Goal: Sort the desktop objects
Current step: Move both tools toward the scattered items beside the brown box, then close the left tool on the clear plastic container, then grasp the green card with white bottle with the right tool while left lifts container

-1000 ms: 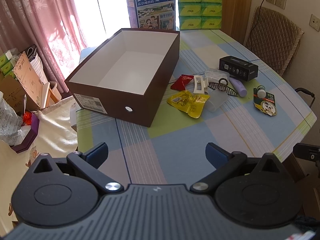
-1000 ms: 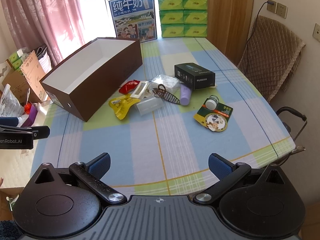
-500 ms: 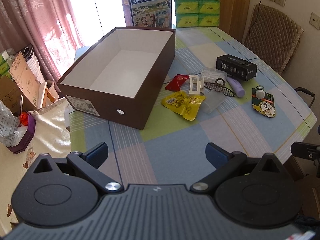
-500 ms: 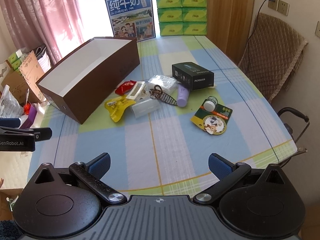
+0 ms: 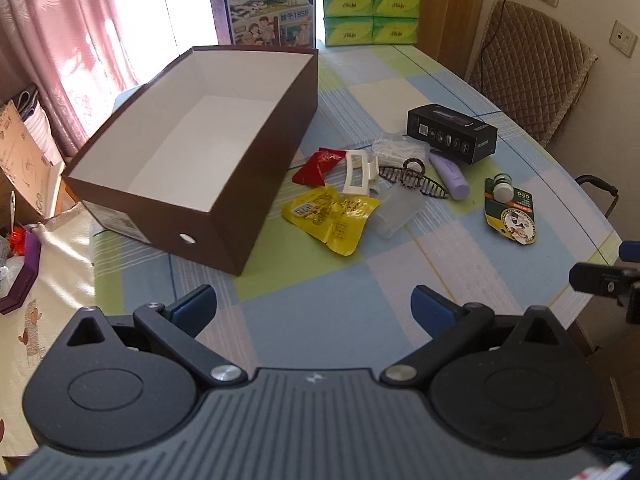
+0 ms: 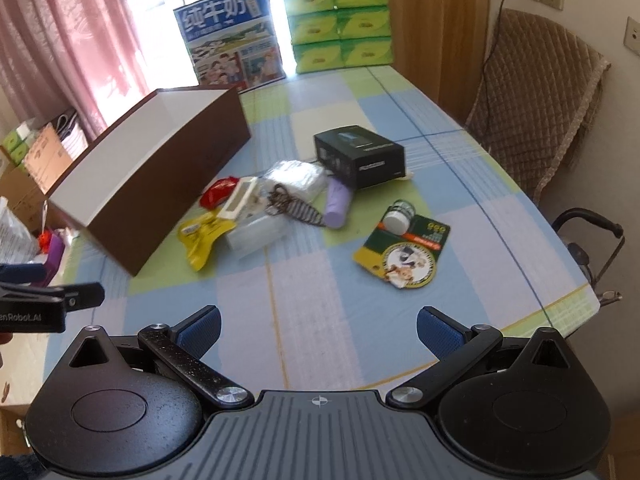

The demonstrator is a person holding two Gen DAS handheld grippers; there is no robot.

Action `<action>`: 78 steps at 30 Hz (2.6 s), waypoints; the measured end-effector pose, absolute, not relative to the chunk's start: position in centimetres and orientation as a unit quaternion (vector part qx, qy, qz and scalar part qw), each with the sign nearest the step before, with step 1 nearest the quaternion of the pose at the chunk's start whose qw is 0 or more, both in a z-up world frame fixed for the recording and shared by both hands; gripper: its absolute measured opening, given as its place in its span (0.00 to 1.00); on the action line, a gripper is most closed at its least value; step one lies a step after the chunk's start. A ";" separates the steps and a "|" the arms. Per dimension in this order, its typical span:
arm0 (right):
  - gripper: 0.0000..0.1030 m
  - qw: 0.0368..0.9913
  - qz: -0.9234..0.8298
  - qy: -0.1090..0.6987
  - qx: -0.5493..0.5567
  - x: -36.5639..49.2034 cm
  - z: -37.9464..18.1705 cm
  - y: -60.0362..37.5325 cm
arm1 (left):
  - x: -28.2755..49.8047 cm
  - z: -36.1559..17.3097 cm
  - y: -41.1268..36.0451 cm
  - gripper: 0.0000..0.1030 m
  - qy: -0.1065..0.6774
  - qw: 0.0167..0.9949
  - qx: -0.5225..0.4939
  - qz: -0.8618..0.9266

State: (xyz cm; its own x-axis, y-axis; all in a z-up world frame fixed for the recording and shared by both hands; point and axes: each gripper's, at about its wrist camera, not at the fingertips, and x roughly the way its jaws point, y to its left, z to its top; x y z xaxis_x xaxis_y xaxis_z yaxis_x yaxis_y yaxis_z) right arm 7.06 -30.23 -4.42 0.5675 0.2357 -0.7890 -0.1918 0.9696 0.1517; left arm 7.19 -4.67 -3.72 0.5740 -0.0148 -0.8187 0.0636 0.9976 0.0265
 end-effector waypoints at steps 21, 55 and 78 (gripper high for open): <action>0.98 0.872 0.092 0.480 0.009 16.0 -8.4 -35.9 | 15.2 -9.0 -8.4 0.90 0.479 0.875 -0.011 -0.074; 0.98 0.844 0.108 0.526 -0.002 23.8 -11.4 -43.8 | 22.8 -16.3 -16.0 0.41 0.546 0.822 0.088 -0.133; 0.65 0.791 0.410 0.437 -0.122 26.9 -15.4 -39.7 | 18.2 -15.9 -14.9 0.42 0.560 0.826 -0.053 0.028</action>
